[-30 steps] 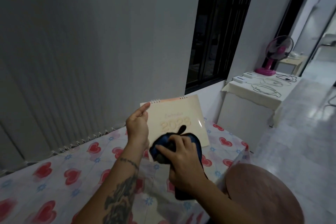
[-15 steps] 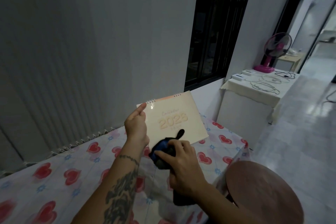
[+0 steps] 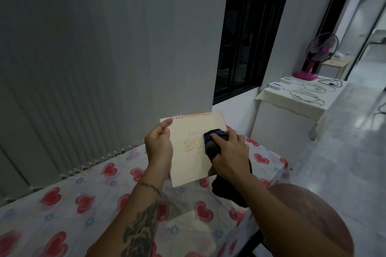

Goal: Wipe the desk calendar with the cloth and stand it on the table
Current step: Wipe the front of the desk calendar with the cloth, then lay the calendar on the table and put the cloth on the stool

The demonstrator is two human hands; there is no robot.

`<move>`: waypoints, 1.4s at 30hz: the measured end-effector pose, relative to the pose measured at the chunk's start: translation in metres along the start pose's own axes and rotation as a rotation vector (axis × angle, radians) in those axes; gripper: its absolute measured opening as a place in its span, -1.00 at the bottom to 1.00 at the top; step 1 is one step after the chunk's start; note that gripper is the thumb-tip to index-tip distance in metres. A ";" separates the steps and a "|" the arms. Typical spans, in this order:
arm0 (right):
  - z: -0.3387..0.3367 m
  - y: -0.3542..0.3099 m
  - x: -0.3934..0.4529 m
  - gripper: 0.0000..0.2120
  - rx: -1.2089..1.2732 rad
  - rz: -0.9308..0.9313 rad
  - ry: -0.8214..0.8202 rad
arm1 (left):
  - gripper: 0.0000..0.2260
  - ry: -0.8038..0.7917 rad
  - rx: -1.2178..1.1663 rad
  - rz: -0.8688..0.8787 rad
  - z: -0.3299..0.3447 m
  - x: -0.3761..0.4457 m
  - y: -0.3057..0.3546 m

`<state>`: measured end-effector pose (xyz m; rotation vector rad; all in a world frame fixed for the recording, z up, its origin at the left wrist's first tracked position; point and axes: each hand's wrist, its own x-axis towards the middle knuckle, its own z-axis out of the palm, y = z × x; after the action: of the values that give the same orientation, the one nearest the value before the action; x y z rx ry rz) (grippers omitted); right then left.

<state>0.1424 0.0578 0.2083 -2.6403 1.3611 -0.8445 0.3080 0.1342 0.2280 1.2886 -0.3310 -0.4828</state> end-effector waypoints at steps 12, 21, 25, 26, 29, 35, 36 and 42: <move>0.019 -0.013 -0.002 -0.45 0.052 -0.192 -0.110 | -0.62 -0.079 0.042 0.044 -0.006 0.012 -0.031; 0.057 0.025 -0.047 -0.44 0.204 0.090 -0.309 | -0.88 0.148 -0.020 -0.449 -0.059 0.008 -0.094; 0.070 0.038 -0.071 -0.35 0.254 0.207 -0.383 | -0.85 0.183 -0.046 -0.540 -0.080 0.000 -0.133; 0.071 0.040 -0.076 -0.34 0.262 0.231 -0.402 | -0.77 0.183 -0.038 -0.521 -0.085 0.000 -0.140; 0.078 0.046 -0.091 -0.33 0.254 0.301 -0.443 | -0.65 0.157 0.101 -0.478 -0.093 0.001 -0.164; 0.081 0.051 -0.097 -0.37 0.256 0.342 -0.393 | -0.62 0.007 0.366 -0.391 -0.106 0.010 -0.185; 0.081 0.052 -0.097 -0.37 0.259 0.341 -0.393 | -0.62 -0.016 0.423 -0.390 -0.107 0.012 -0.186; 0.077 0.062 -0.100 -0.39 0.288 0.370 -0.372 | -0.58 0.066 0.660 -0.350 -0.100 0.010 -0.165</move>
<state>0.0884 0.0817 0.0809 -2.1018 1.4312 -0.4350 0.3404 0.1788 0.0432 2.0188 -0.2128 -0.6531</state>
